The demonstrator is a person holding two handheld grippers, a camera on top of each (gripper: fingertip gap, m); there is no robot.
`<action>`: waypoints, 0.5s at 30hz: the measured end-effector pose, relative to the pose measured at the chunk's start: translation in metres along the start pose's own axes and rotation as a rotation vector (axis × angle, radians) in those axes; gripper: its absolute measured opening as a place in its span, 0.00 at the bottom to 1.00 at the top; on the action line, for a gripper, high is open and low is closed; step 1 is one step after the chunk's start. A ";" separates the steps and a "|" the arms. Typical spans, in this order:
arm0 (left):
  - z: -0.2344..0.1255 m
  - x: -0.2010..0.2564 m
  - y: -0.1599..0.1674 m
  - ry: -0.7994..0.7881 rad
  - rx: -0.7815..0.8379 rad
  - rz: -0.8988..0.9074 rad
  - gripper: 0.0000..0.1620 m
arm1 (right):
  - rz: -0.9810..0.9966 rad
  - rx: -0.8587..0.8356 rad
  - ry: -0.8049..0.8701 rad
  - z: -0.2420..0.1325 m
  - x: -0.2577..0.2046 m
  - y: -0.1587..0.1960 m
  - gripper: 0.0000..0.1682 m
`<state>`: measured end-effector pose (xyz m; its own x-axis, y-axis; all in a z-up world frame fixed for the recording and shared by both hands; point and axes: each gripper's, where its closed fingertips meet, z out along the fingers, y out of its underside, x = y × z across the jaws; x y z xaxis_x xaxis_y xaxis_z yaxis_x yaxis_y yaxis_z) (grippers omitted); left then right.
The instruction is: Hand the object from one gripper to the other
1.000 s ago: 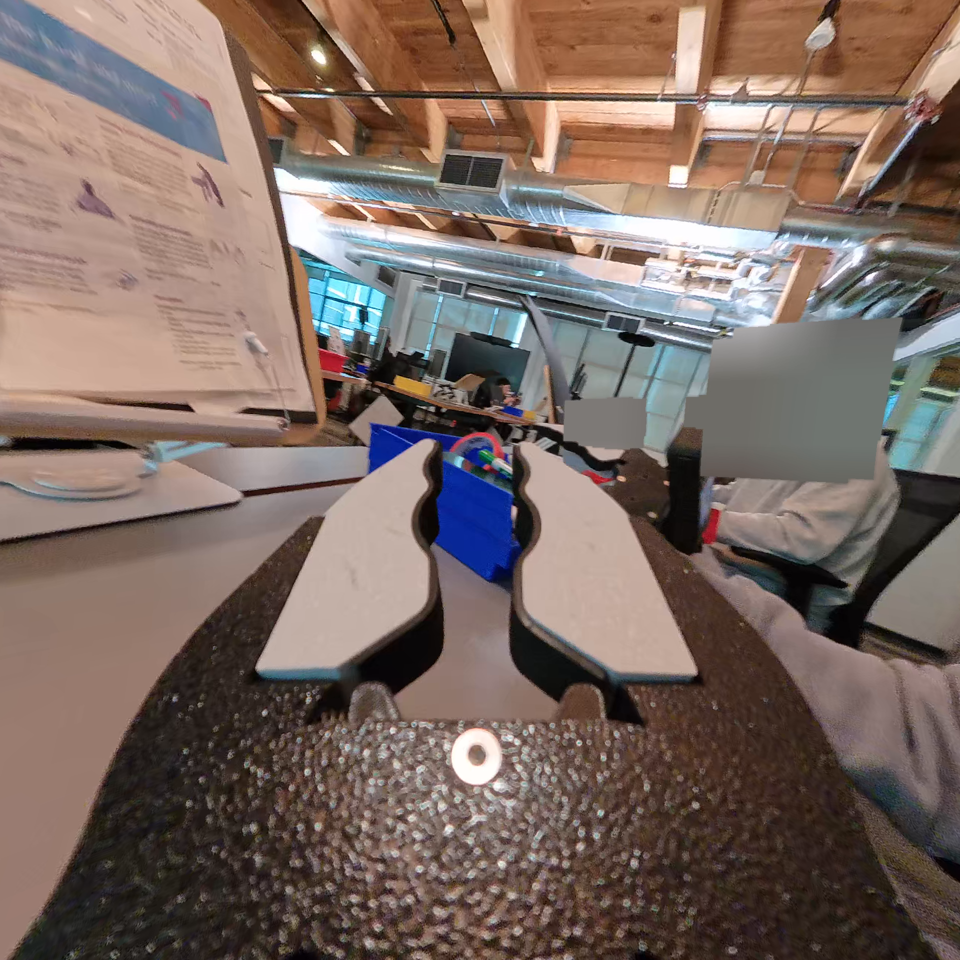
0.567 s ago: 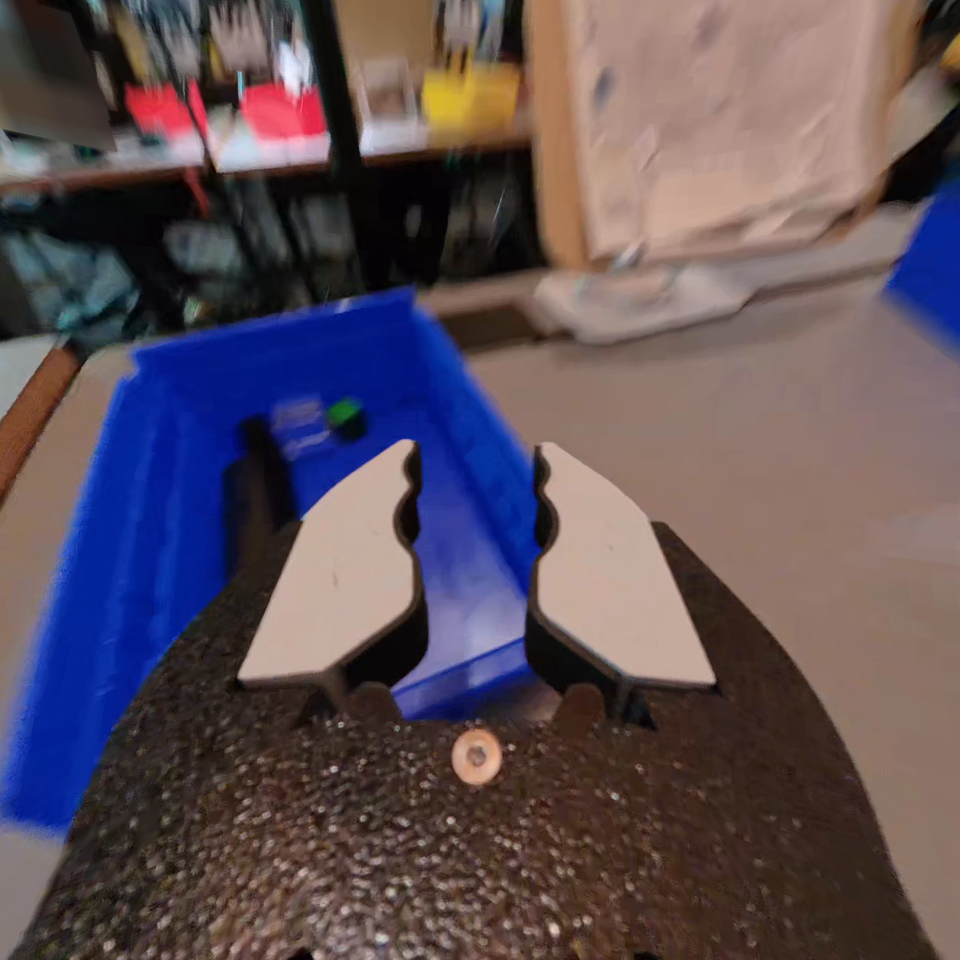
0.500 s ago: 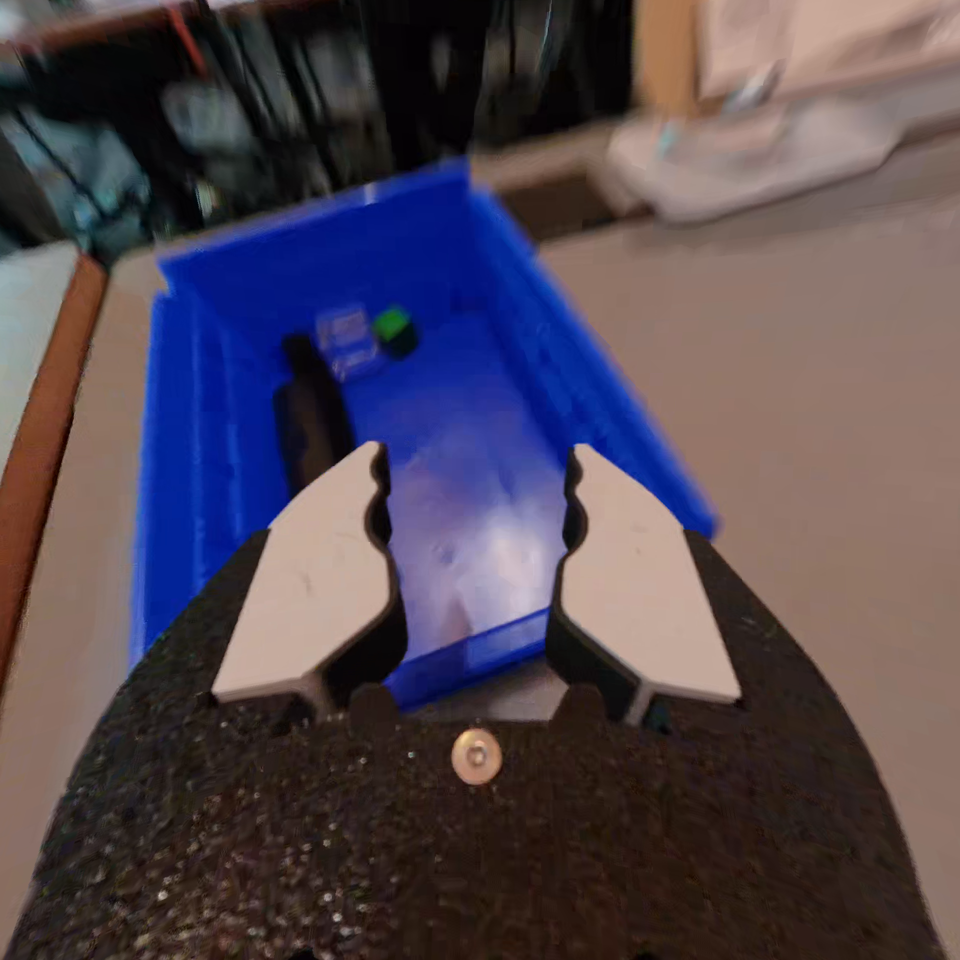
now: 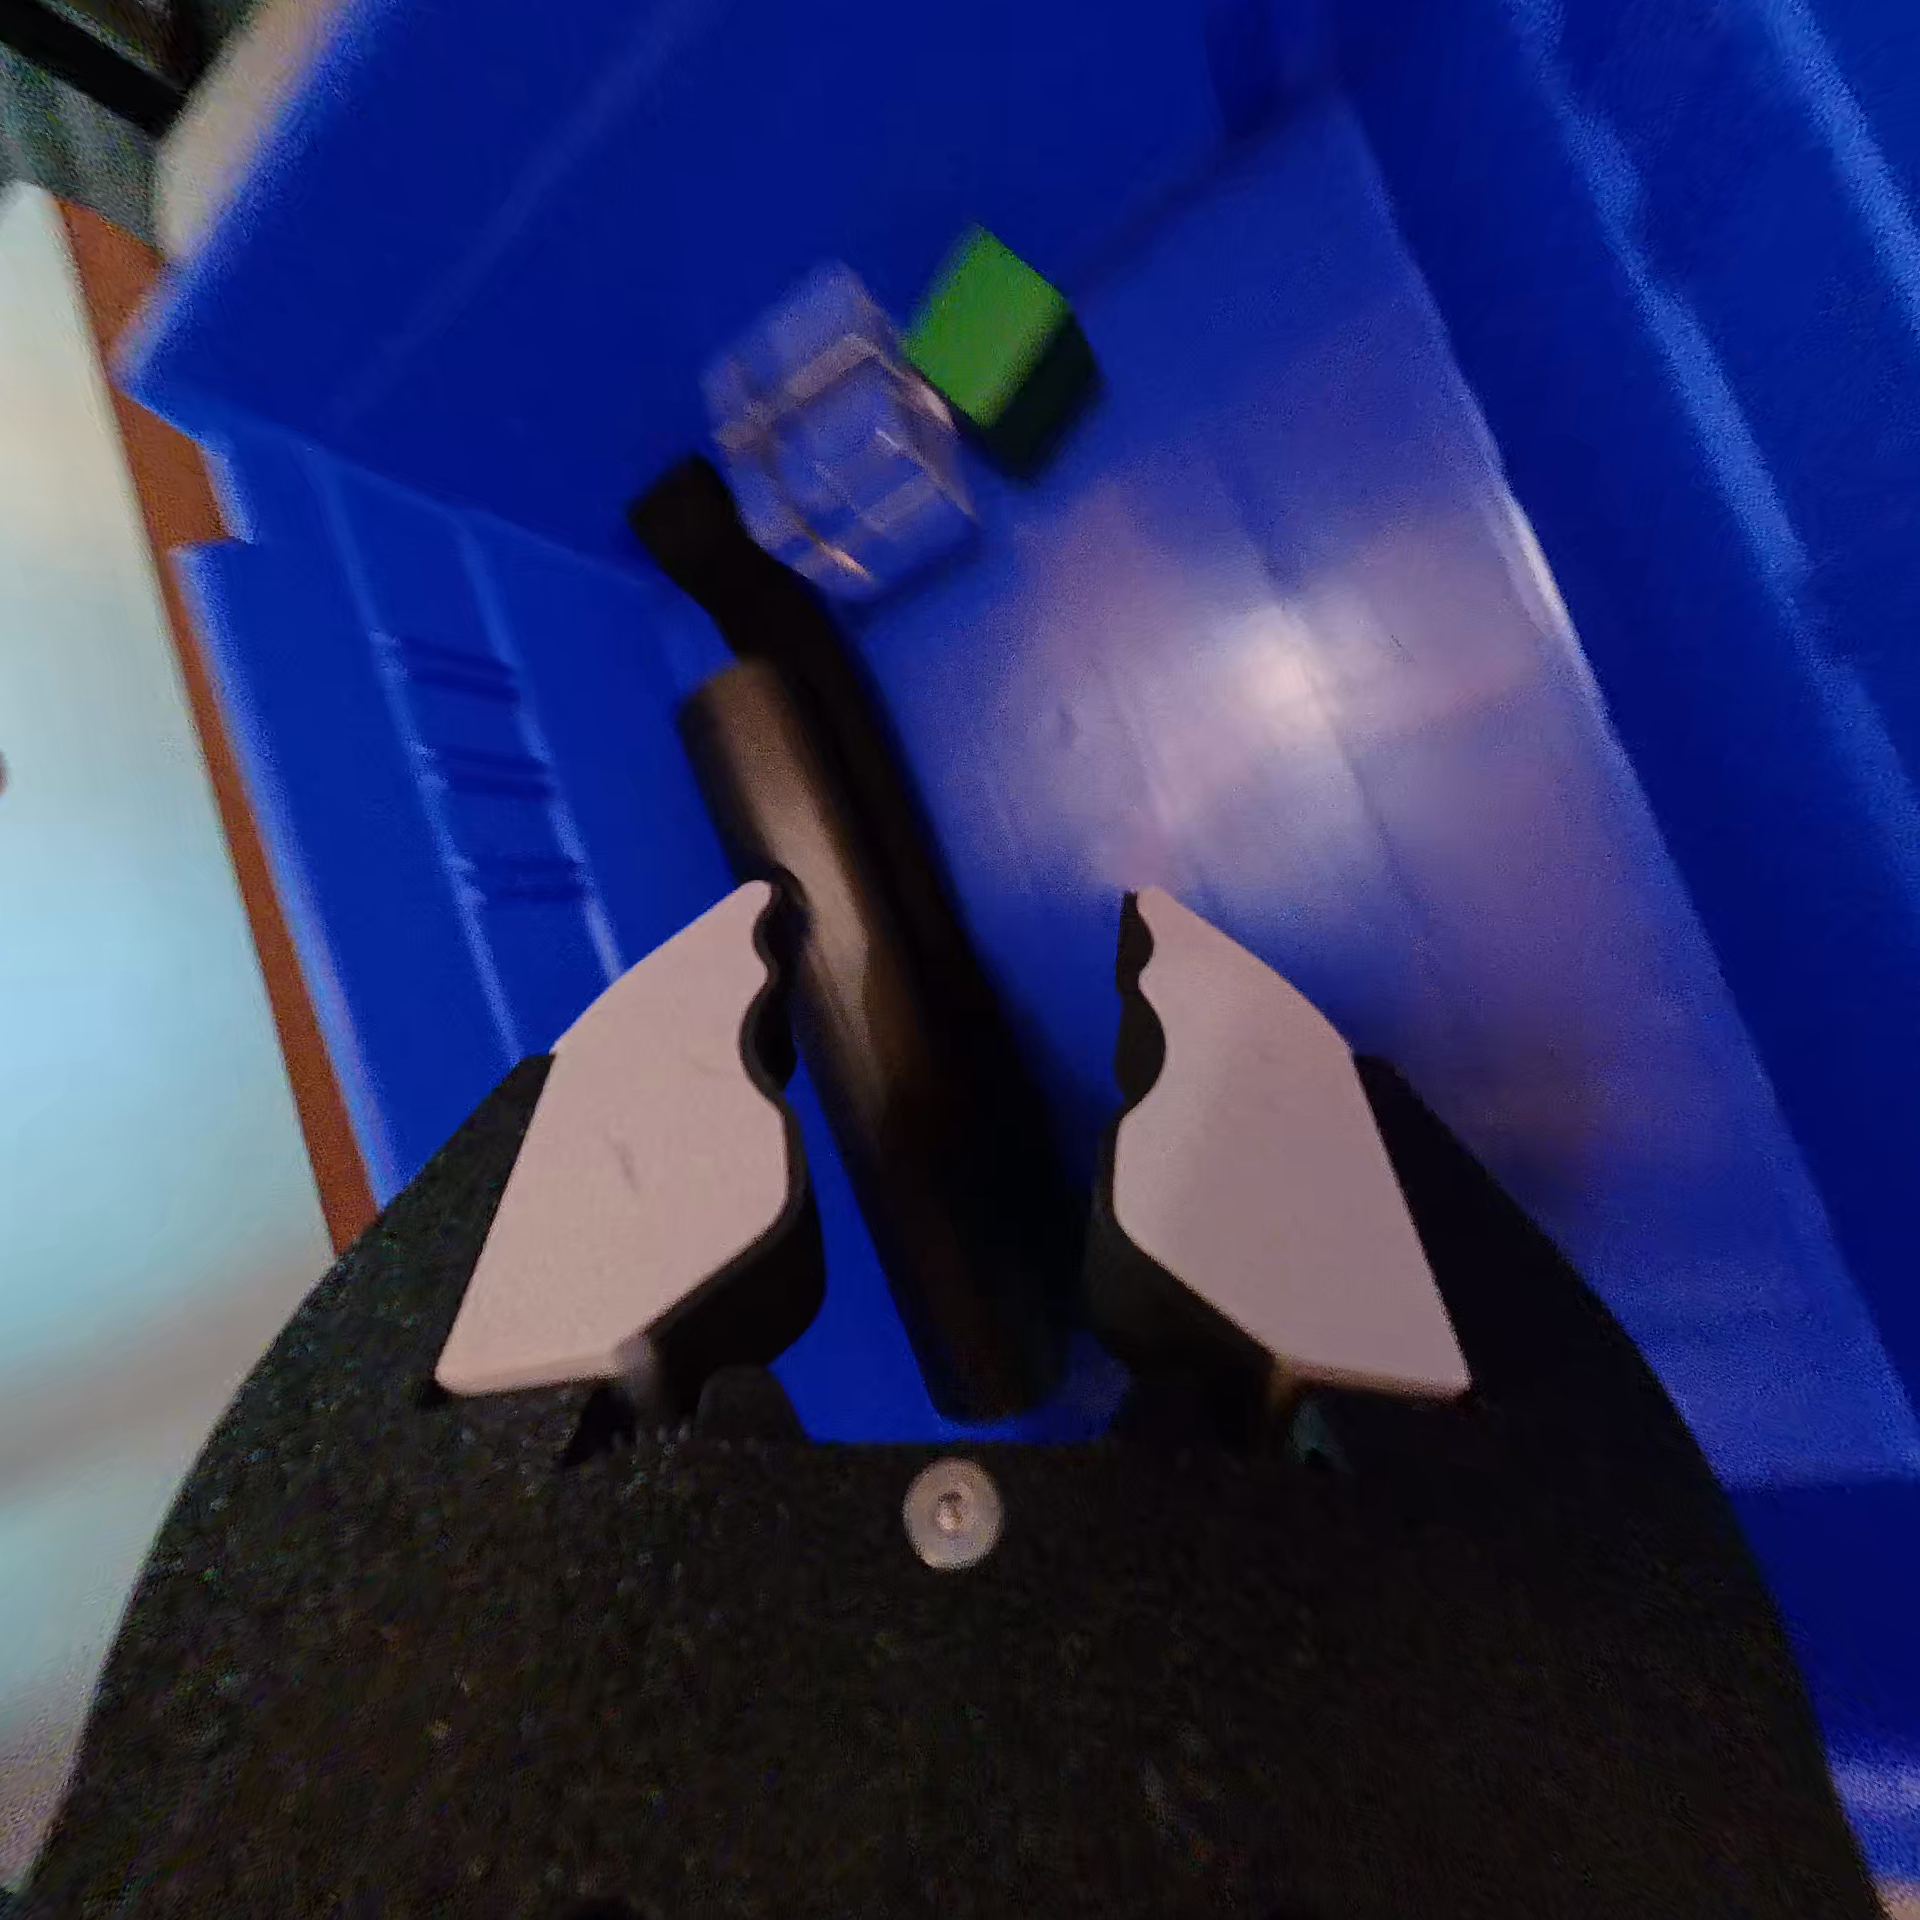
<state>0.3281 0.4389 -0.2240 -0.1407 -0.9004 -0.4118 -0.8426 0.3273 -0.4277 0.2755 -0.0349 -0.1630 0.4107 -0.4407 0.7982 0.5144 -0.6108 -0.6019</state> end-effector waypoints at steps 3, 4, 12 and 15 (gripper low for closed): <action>0.014 -0.030 -0.026 -0.044 0.072 -0.078 0.34 | -0.021 0.007 -0.007 -0.001 -0.002 -0.003 0.21; 0.019 -0.037 -0.033 -0.043 0.089 -0.092 0.33 | -0.028 0.009 -0.010 -0.001 -0.002 -0.003 0.21; 0.061 -0.046 -0.030 0.007 -0.189 0.096 0.38 | -0.051 0.020 -0.031 -0.001 -0.007 -0.007 0.21; 0.073 -0.049 -0.033 -0.016 -0.230 0.199 0.36 | -0.053 0.017 -0.041 -0.001 -0.009 -0.006 0.21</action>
<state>0.4007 0.4927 -0.2485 -0.3079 -0.8199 -0.4826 -0.8951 0.4216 -0.1452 0.2682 -0.0281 -0.1664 0.4130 -0.3801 0.8276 0.5493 -0.6209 -0.5592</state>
